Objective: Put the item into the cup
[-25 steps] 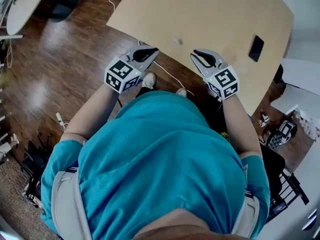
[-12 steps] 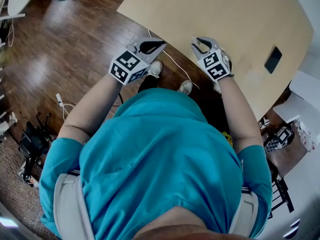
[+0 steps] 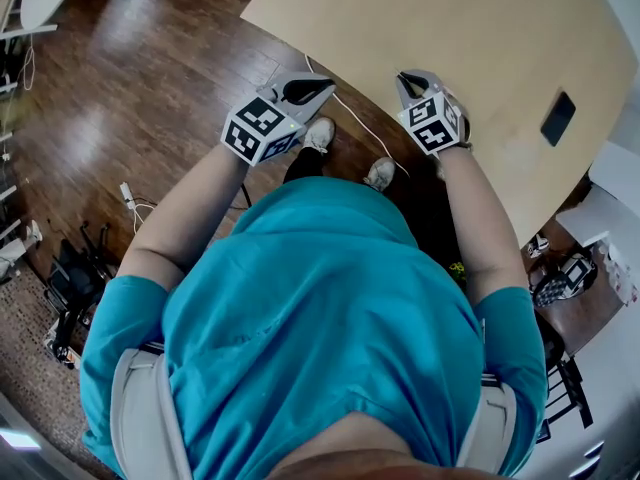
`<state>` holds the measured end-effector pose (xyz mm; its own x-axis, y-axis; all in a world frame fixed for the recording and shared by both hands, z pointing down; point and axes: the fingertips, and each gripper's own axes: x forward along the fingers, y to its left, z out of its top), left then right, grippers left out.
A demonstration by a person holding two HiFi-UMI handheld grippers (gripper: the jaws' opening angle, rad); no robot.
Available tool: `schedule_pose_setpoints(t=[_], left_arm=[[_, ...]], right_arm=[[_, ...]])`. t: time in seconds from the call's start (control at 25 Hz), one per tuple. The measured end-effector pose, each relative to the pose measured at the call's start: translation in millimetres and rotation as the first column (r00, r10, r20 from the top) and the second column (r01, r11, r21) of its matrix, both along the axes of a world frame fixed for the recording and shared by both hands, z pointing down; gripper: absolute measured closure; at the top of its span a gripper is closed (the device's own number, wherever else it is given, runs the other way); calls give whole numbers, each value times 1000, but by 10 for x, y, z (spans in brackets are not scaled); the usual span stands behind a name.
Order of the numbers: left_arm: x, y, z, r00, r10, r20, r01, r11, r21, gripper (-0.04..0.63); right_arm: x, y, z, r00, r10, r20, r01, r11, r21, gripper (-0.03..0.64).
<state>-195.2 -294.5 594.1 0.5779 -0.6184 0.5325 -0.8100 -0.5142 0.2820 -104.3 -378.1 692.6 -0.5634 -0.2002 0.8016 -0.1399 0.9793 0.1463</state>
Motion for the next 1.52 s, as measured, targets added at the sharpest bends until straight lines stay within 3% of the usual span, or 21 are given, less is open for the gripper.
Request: schedule_pose_setpoints(t=[0.28, 0.6, 0.96, 1.32, 1.52], left_arm=[[138, -125, -236, 1000, 18, -7, -17, 999, 35, 592], [858, -419, -670, 988, 156, -8, -154, 981, 120, 592], [1975, -686, -916, 944, 329, -5, -323, 930, 176, 592], [3026, -712, -693, 884, 467, 31, -465, 869, 170, 592], [3454, -754, -533, 841, 536, 80, -541, 827, 154, 592]], right_arm=[[126, 15, -405, 994, 58, 98, -59, 998, 12, 606], [744, -68, -1178, 950, 197, 242, -215, 975, 51, 606], [1844, -162, -1587, 887, 350, 300, -395, 913, 101, 606], [2884, -124, -1409, 820, 497, 284, -538, 839, 87, 606], [3179, -121, -1269, 798, 544, 260, -577, 814, 66, 606]])
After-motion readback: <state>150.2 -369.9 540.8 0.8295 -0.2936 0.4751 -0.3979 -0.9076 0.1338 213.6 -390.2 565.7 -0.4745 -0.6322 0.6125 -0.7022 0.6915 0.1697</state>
